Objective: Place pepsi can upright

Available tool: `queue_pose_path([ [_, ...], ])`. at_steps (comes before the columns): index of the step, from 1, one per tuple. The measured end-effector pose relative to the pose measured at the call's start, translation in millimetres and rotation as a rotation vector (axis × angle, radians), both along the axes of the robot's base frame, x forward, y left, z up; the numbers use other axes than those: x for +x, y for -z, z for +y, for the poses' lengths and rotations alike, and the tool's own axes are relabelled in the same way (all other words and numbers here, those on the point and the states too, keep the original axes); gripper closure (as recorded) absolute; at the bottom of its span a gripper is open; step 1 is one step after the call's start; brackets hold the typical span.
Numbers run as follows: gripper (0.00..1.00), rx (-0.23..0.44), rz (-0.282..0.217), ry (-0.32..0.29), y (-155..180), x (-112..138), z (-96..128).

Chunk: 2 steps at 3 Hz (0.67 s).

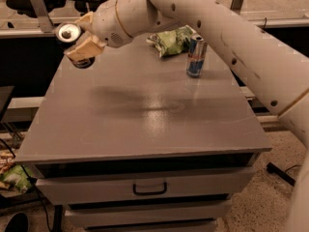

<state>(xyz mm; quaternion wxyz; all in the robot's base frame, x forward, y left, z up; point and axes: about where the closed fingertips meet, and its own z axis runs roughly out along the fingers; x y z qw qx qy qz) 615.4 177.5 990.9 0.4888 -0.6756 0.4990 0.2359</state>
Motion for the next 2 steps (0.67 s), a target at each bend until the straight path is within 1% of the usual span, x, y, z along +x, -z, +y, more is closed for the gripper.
queue_pose_path([
  [1,1.0,0.013,0.041,0.157,-2.3,2.8,-4.1],
  [2,1.0,0.044,0.112,0.286,1.8,3.5,-12.4],
])
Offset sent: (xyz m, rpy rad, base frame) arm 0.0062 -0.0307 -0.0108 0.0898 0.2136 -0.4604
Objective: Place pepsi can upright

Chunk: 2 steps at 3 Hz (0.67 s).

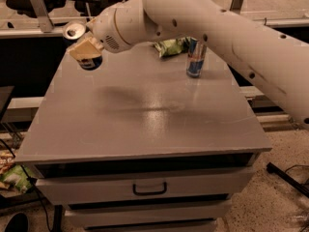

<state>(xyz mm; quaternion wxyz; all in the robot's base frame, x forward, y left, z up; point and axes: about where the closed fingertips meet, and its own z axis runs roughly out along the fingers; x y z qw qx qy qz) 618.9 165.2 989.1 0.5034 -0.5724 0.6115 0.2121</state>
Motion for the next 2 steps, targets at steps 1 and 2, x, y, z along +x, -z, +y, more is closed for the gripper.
queue_pose_path([
  [1,1.0,0.044,0.072,0.083,11.3,0.1,-10.1],
  [2,1.0,0.082,0.139,0.136,23.9,0.1,-20.9],
])
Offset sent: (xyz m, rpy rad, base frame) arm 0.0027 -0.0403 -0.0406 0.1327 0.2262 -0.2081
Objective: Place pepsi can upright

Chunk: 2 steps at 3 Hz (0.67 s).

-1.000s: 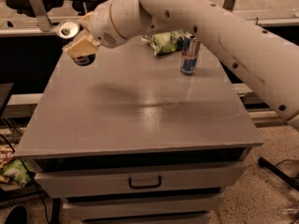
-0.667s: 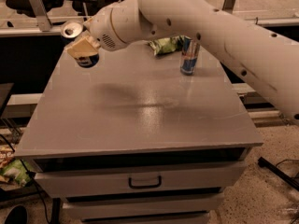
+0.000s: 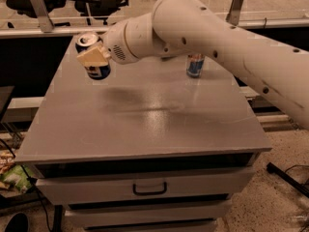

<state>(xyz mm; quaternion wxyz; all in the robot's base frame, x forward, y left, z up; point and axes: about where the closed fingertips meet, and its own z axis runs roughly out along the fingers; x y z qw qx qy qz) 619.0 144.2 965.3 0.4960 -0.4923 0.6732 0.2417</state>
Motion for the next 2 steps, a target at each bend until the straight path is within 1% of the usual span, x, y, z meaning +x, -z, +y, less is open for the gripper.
queue_pose_path([
  [1,1.0,0.014,0.058,0.029,9.6,-1.2,-6.9],
  [2,1.0,0.015,0.111,0.042,17.9,-3.8,-9.1],
])
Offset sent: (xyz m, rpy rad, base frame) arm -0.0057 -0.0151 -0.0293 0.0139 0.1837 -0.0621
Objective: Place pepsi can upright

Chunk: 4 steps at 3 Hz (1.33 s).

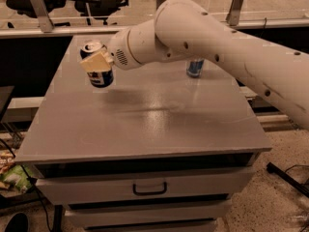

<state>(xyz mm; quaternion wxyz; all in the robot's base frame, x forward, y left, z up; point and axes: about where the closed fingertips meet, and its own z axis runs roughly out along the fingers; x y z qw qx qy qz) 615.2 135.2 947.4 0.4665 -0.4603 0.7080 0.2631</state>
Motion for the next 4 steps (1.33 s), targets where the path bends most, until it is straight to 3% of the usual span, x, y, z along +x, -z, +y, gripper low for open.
queue_pose_path([
  [1,1.0,0.003,0.066,-0.001,13.6,-3.5,-1.8],
  [3,1.0,0.018,0.131,0.0,35.8,-8.5,-7.9],
  [4,0.82,-0.001,0.151,0.011,42.5,-10.7,-10.7],
])
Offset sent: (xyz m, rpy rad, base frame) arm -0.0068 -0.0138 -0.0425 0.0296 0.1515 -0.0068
